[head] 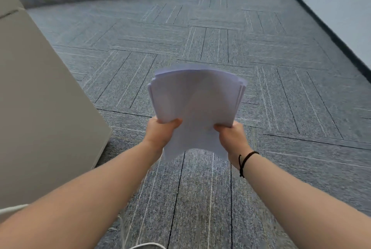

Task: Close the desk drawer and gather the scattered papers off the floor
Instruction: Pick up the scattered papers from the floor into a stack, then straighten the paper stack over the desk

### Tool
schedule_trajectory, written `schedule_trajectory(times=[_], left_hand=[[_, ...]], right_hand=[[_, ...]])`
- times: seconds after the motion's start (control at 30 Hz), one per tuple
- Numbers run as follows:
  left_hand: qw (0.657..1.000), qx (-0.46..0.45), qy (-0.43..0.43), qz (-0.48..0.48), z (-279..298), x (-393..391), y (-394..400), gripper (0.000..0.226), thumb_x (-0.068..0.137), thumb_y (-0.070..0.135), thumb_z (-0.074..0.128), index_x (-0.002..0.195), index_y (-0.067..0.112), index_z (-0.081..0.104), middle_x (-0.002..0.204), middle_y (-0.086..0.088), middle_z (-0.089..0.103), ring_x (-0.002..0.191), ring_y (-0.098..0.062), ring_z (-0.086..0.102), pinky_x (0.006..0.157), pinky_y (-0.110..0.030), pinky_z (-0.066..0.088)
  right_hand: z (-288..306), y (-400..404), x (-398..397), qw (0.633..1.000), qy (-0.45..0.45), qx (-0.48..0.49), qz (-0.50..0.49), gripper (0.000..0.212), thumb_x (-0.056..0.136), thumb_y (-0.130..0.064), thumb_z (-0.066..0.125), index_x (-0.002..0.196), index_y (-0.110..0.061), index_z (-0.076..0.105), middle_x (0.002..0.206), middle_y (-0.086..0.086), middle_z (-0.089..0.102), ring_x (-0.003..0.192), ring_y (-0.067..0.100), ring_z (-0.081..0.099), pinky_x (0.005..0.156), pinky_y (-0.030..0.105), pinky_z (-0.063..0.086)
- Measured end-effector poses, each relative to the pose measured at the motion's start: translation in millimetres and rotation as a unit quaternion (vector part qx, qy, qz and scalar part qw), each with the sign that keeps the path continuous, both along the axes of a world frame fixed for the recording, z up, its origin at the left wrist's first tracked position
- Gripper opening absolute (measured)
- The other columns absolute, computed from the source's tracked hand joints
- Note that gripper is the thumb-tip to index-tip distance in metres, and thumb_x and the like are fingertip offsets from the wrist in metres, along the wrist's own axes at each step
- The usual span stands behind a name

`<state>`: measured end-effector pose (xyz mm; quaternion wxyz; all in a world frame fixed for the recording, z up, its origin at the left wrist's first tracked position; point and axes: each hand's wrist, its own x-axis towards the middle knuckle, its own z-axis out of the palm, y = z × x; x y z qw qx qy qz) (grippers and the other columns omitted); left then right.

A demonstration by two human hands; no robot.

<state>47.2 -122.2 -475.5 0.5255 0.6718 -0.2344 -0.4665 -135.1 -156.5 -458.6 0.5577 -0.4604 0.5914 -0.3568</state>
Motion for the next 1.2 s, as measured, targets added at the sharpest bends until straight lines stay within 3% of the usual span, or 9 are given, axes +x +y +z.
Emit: schedule_trajectory(times=[0.13,0.33,0.47,0.57,0.7,0.87,1.03,1.13,1.2], left_hand=[[0.999,-0.008,-0.007,0.037,114,6,17,0.018,0.079,0.008,0.077,0.080,0.020,0.063,0.080,0.003,0.070,0.077,-0.019,0.067,0.064,-0.029,0.054],[0.996,0.017,-0.024,0.083,301,27,69,0.022,0.061,0.017,0.079,0.081,0.014,0.070,0.092,-0.012,0.076,0.092,-0.034,0.072,0.084,-0.053,0.057],[0.991,0.019,-0.022,0.134,427,40,112,0.014,0.073,0.009,0.078,0.078,0.017,0.067,0.088,-0.010,0.073,0.082,-0.028,0.068,0.073,-0.045,0.056],[0.987,-0.005,0.005,0.159,519,53,143,0.022,0.080,0.000,0.074,0.080,0.020,0.066,0.082,-0.002,0.071,0.075,-0.018,0.064,0.066,-0.030,0.050],[0.978,0.003,0.024,0.208,623,87,191,0.025,0.071,0.012,0.084,0.093,0.017,0.072,0.096,-0.002,0.076,0.091,-0.023,0.070,0.083,-0.039,0.057],[0.955,0.018,-0.010,0.297,708,142,254,0.042,0.041,0.040,0.086,0.077,0.020,0.078,0.102,-0.010,0.078,0.100,-0.034,0.071,0.090,-0.057,0.054],[0.925,0.016,-0.033,0.379,755,199,331,0.058,0.041,0.037,0.078,0.091,0.009,0.075,0.101,-0.016,0.077,0.096,-0.034,0.072,0.084,-0.062,0.054],[0.910,0.013,-0.037,0.412,762,230,370,0.052,0.044,0.028,0.078,0.091,0.009,0.075,0.099,-0.015,0.077,0.092,-0.032,0.073,0.085,-0.064,0.054],[0.902,0.009,-0.037,0.431,764,244,391,0.038,0.051,0.021,0.077,0.089,0.014,0.075,0.099,-0.013,0.076,0.093,-0.031,0.072,0.088,-0.060,0.055]], right_hand=[[103,13,18,1.000,-0.002,-0.005,-0.001,0.023,0.088,0.001,0.053,0.077,-0.017,0.064,0.078,-0.003,0.063,0.072,0.014,0.056,0.060,0.026,0.043],[286,52,55,0.998,0.030,-0.049,0.016,0.017,0.080,0.003,0.050,0.065,-0.006,0.048,0.066,0.008,0.037,0.063,0.018,0.032,0.059,0.034,0.024],[411,84,78,0.997,0.021,-0.047,0.051,0.014,0.080,0.004,0.048,0.068,0.009,0.042,0.066,0.008,0.039,0.063,0.018,0.033,0.060,0.034,0.024],[499,100,95,0.996,0.019,-0.048,0.075,0.013,0.078,0.001,0.048,0.068,0.007,0.042,0.066,0.007,0.039,0.065,0.018,0.034,0.062,0.037,0.026],[616,122,128,0.988,-0.009,-0.059,0.140,0.017,0.078,0.006,0.048,0.064,0.003,0.039,0.067,0.008,0.033,0.066,0.019,0.028,0.058,0.033,0.020],[712,154,191,0.963,-0.033,-0.067,0.260,0.023,0.077,0.010,0.048,0.066,-0.010,0.047,0.067,0.006,0.035,0.065,0.016,0.030,0.061,0.034,0.023],[757,205,268,0.931,-0.056,-0.055,0.356,0.018,0.079,0.009,0.053,0.064,-0.001,0.051,0.067,0.007,0.044,0.056,0.015,0.042,0.048,0.028,0.038],[764,230,310,0.922,-0.069,-0.063,0.376,0.010,0.077,0.007,0.057,0.073,0.014,0.053,0.071,0.006,0.048,0.067,0.016,0.043,0.061,0.031,0.035],[765,242,334,0.912,-0.069,-0.053,0.402,0.006,0.072,0.000,0.061,0.070,0.005,0.059,0.071,0.006,0.049,0.069,0.017,0.045,0.064,0.033,0.036]])
